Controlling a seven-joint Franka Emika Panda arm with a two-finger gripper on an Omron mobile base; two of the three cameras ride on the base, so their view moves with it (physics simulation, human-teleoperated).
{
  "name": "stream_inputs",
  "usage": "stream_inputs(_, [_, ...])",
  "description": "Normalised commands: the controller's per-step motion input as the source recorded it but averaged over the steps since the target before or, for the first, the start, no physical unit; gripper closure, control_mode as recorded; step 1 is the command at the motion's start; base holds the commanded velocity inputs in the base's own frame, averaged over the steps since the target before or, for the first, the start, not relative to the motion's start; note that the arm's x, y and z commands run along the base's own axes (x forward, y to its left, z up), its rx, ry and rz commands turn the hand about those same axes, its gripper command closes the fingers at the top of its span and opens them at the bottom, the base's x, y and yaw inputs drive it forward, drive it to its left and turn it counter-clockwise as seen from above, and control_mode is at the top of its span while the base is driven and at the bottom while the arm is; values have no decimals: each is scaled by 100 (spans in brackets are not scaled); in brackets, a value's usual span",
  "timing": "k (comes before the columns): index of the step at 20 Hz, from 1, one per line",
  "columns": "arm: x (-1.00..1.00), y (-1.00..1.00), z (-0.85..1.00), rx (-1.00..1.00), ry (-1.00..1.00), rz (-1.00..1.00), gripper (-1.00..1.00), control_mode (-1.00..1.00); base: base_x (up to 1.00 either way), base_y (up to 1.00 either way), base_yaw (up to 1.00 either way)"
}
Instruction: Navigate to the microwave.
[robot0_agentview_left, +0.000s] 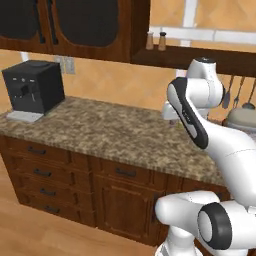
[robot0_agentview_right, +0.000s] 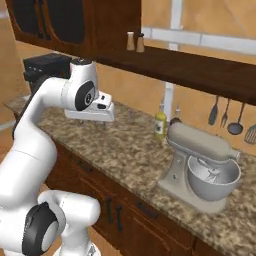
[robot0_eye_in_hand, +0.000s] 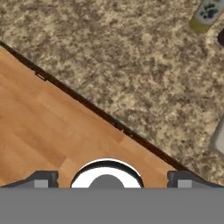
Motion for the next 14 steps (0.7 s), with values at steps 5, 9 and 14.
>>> stream_inputs(5, [0,0,0,0,0,0,-100,100,0,55,73])
stream_inputs(9, [0,0,0,0,0,0,-100,100,0,53,80])
stream_inputs(14, [0,0,0,0,0,0,-100,100,-1,13,86])
